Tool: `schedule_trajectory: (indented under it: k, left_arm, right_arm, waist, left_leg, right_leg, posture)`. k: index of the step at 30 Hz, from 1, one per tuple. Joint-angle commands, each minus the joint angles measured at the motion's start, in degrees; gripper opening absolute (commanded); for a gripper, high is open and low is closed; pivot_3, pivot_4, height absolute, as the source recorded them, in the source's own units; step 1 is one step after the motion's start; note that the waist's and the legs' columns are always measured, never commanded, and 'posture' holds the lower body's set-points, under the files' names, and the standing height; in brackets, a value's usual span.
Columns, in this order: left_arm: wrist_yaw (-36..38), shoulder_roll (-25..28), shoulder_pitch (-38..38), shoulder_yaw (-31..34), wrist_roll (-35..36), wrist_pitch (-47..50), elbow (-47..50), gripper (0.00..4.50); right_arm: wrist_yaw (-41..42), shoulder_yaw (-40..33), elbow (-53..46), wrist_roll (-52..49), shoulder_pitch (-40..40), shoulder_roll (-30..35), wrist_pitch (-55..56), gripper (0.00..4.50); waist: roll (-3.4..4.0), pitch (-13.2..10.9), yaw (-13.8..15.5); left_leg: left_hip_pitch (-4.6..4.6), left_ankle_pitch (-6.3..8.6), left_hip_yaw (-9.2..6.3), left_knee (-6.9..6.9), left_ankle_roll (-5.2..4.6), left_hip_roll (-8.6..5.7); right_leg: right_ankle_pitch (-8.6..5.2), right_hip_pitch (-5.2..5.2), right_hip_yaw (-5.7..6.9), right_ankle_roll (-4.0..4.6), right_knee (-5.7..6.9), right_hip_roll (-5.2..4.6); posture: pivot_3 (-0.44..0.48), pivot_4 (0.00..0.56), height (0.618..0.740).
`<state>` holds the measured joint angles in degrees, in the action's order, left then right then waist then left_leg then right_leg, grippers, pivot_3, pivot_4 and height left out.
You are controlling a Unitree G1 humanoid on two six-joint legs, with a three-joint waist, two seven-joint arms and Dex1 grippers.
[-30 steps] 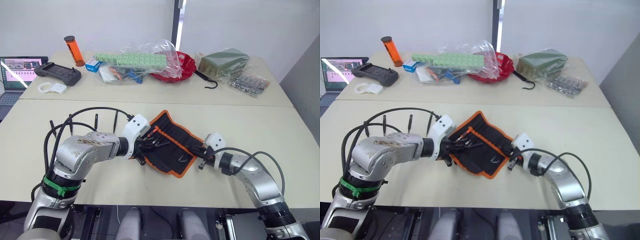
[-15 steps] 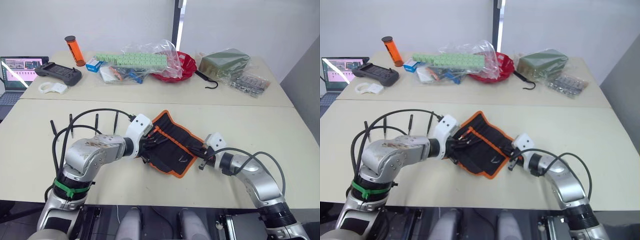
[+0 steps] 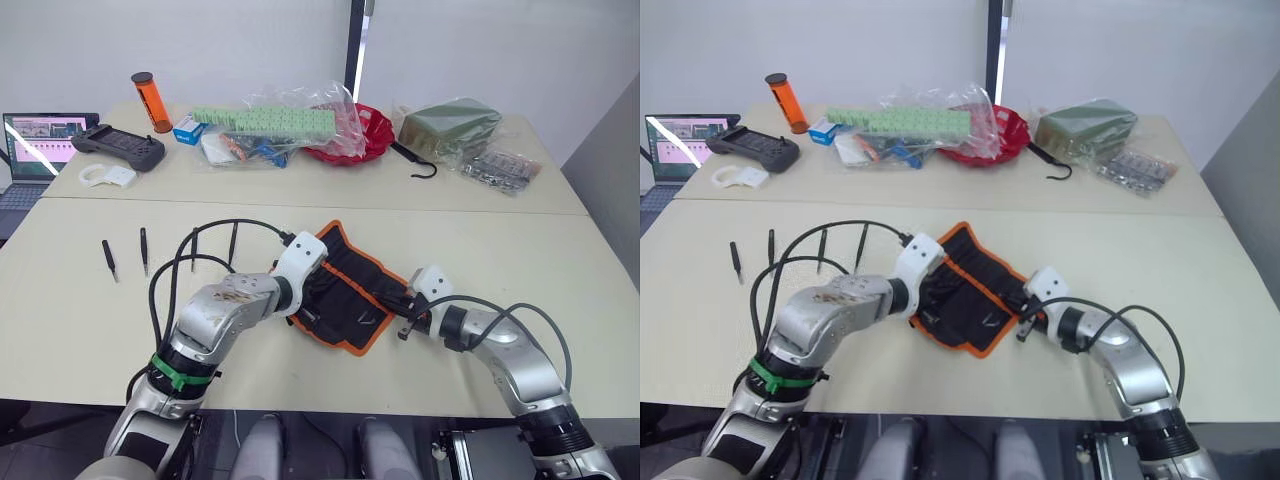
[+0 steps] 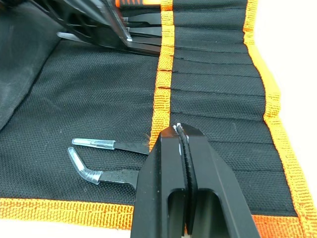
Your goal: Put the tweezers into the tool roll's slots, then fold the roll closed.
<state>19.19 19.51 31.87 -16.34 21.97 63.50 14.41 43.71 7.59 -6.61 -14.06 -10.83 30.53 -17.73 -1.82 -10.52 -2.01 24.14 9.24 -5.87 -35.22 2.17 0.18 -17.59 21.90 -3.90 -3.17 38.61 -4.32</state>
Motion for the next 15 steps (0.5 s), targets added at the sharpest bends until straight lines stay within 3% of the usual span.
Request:
schedule_trajectory:
  k: [1,11,13,15]
  left_arm:
    - [-0.5,-1.2,1.5,0.0,-2.8,-4.4,-1.6,0.0]
    - [3.5,-1.8,2.0,-1.8,-5.9,-10.2,-5.9,0.0]
    - [4.0,-1.7,1.9,-0.8,-5.5,-9.8,-5.5,0.92]
    - [4.8,-1.1,1.7,-0.1,-5.0,-9.2,-4.6,1.54]
  right_arm:
    - [1.2,2.0,0.2,1.2,1.4,0.5,-1.9,0.03]
    - [1.2,2.2,0.7,1.4,0.9,0.2,-2.0,0.03]
    - [1.2,2.1,0.8,1.5,0.8,0.2,-1.9,0.0]
    - [1.2,2.1,0.9,1.6,0.8,0.2,-1.9,0.0]
  waist:
    - [0.0,0.0,0.0]
    - [0.0,0.0,0.0]
    - [0.0,0.0,-0.1]
    - [0.0,0.0,-0.1]
  left_leg:
    - [0.0,0.0,0.0,0.0,0.0,0.0]
    - [-0.57,0.01,-0.01,0.1,0.0,-0.01]
    - [-0.61,0.01,-0.02,0.12,0.0,-0.01]
    - [-0.62,0.01,-0.02,0.13,0.0,0.0]
  right_leg:
    - [0.0,-0.01,0.0,0.0,0.0,0.0]
    - [-0.04,-0.68,0.0,-0.07,-0.29,0.0]
    - [-0.04,-0.74,0.01,-0.07,-0.36,0.0]
    - [-0.04,-0.76,0.01,-0.07,-0.4,0.0]
  posture:
    - [0.0,0.15,0.74]
    - [0.0,0.15,0.74]
    - [0.0,0.15,0.74]
    - [0.0,0.15,0.74]
